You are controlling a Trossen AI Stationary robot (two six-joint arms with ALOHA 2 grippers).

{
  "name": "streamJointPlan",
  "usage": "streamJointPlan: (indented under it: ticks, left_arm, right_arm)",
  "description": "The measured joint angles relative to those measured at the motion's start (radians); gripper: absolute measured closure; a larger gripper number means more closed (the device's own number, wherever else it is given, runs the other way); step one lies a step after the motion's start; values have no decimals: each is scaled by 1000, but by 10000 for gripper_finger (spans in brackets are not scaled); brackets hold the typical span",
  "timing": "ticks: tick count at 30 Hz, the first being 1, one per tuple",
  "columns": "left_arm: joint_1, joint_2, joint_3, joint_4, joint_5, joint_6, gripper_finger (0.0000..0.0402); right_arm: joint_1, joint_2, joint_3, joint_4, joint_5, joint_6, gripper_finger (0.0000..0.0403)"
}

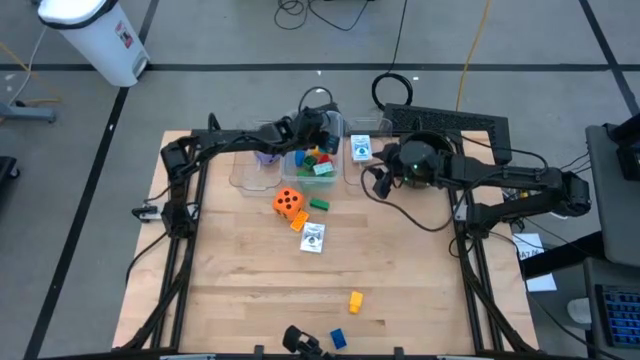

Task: Pick & Place Toys
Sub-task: Put the light blue stud game piece into the middle transparent bin

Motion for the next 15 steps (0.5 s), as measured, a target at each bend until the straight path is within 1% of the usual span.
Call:
streamJointPlan:
  ticks: [4, 9, 11, 15]
  left_arm:
    - [0, 2, 0, -4, 0, 29, 292]
    - [5, 2, 0, -11, -3, 29, 288]
    - [5, 2, 0, -11, -4, 29, 264]
    - [5, 2, 0, -11, -5, 29, 205]
  right_arm:
    - [-4, 0, 0, 0, 0, 6, 207]
    - [-4, 0, 0, 1, 0, 12, 211]
    - [-4, 0, 0, 1, 0, 22, 213]
    - [-4, 0, 0, 1, -1, 23, 217]
